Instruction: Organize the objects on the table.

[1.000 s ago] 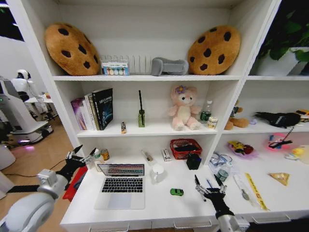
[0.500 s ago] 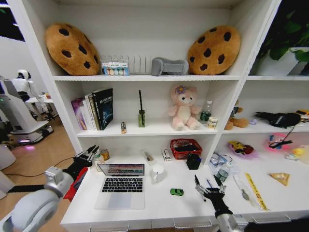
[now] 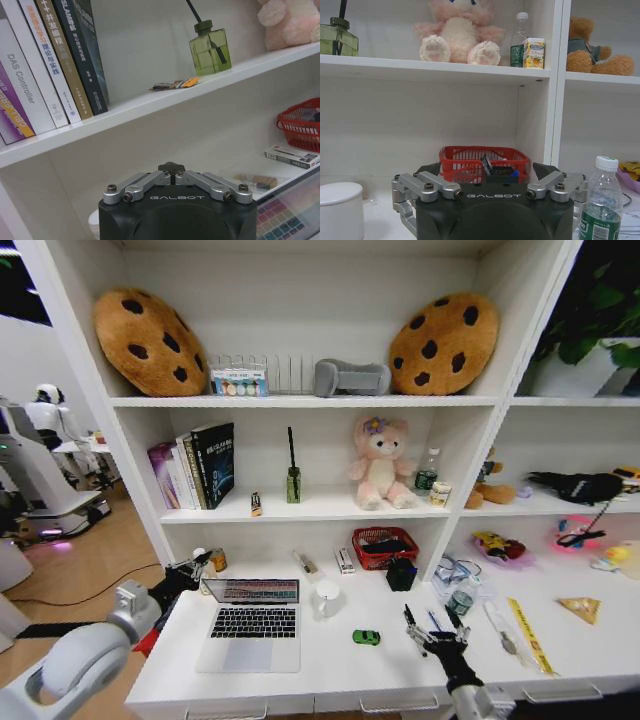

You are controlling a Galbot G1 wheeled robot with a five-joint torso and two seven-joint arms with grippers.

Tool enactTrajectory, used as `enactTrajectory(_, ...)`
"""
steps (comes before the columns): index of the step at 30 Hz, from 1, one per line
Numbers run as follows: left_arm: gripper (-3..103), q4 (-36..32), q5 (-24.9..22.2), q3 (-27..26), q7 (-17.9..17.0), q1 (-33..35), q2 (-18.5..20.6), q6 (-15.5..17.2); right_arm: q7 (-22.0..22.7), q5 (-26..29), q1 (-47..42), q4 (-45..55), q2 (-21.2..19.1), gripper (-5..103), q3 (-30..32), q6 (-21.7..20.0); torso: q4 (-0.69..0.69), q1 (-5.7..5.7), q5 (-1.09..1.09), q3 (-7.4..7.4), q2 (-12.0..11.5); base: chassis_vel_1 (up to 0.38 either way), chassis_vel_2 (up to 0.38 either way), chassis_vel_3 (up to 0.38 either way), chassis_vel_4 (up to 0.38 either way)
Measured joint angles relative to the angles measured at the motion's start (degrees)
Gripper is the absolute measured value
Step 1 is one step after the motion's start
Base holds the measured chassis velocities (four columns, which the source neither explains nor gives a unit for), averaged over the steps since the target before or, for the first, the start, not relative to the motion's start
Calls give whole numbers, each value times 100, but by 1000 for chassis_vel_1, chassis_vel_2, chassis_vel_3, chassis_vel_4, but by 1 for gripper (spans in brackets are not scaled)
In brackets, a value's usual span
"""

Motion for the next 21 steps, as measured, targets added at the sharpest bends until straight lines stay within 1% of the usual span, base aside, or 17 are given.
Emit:
enactTrajectory(2,0,140,66,287,89,-222,94,-6,-6,-5,-1,-37,11,100,17,15,1,0,1,0,0,0,0,0,0)
enactTrajectory(3,0,140,66,287,89,-222,94,-6,-6,-5,-1,-37,11,100,17,15,1,0,1,0,0,0,0,0,0)
enactTrajectory(6,0,295,246,690,331,-534,207,-57,-6,-11,6,-68,36,100,30,25,2,0,2,0,0,0,0,0,0)
enactTrajectory(8,0,318,281,767,380,-603,219,-73,-6,-11,9,-73,40,100,32,25,2,0,1,0,0,0,0,0,0)
enactTrajectory(9,0,364,385,1016,565,-826,243,-127,-6,-12,11,-95,48,100,44,29,1,0,1,0,0,0,0,0,0)
enactTrajectory(10,0,364,385,1016,565,-826,243,-127,-6,-12,11,-95,48,100,44,29,1,0,1,0,0,0,0,0,0)
enactTrajectory(12,0,365,428,1219,734,-1013,257,-147,-6,-8,14,-123,52,100,72,34,0,0,1,0,0,0,0,0,0)
enactTrajectory(14,0,358,502,1271,873,-1043,283,-159,-5,0,18,-149,52,100,91,41,1,0,1,0,0,0,0,0,0)
enactTrajectory(15,0,358,502,1271,873,-1043,283,-159,-5,0,18,-149,52,100,91,41,1,0,1,0,0,0,0,0,0)
enactTrajectory(17,0,371,751,1269,1159,-1039,332,-257,-5,9,40,-183,52,100,94,48,2,0,1,0,0,0,0,0,0)
enactTrajectory(18,0,371,751,1269,1159,-1039,332,-257,-5,9,40,-183,52,100,94,48,2,0,1,0,0,0,0,0,0)
enactTrajectory(19,0,373,891,1260,1337,-1037,371,-307,-5,19,50,-197,52,100,95,49,2,0,1,0,0,0,0,0,0)
enactTrajectory(20,0,373,891,1260,1337,-1037,371,-307,-5,19,50,-197,52,100,95,49,2,0,1,0,0,0,0,0,0)
enactTrajectory(21,0,366,993,1258,1486,-1055,404,-329,-5,27,57,-206,52,100,94,50,2,0,2,0,0,0,0,0,0)
